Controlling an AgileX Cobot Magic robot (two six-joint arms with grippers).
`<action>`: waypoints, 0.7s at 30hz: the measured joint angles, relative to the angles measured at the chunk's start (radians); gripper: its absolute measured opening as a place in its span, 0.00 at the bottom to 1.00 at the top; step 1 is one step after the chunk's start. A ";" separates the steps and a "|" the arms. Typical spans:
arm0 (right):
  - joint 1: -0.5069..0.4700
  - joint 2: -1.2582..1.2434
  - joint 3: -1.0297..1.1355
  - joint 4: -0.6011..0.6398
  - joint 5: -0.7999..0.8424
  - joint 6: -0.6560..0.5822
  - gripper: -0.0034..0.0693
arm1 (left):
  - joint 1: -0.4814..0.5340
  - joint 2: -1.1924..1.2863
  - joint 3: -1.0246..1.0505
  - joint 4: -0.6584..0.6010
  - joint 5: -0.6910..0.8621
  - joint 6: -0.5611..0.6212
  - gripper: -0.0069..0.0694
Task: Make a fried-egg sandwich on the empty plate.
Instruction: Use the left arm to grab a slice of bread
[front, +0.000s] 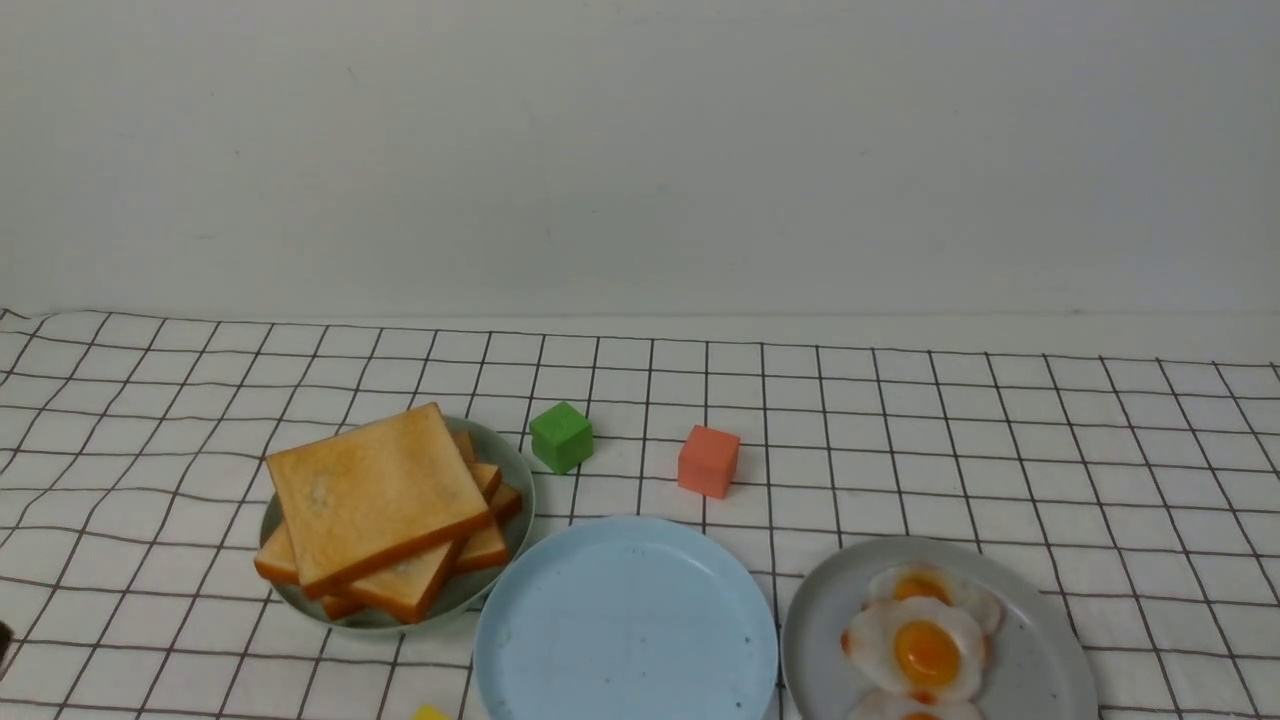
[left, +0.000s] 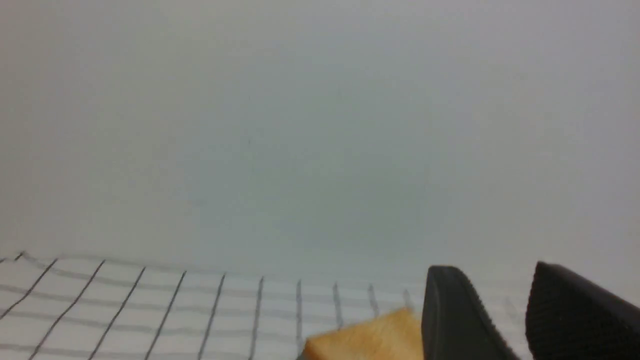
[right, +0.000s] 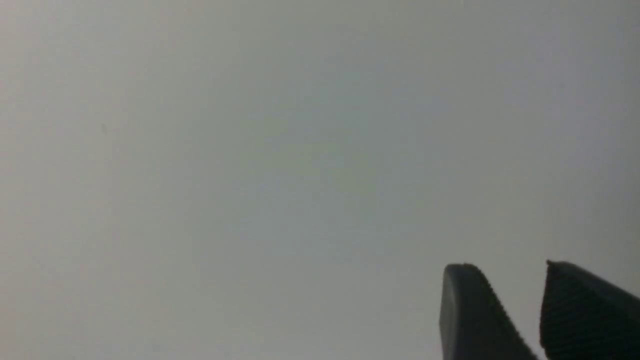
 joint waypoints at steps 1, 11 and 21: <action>0.000 0.000 0.000 0.000 -0.043 0.062 0.38 | 0.000 0.000 0.000 -0.019 -0.066 -0.026 0.40; 0.000 0.057 -0.339 -0.185 0.082 0.460 0.38 | 0.000 0.090 -0.313 -0.095 -0.069 -0.142 0.40; 0.000 0.463 -0.917 -0.265 0.808 0.609 0.38 | 0.000 0.529 -0.821 -0.232 0.549 -0.305 0.40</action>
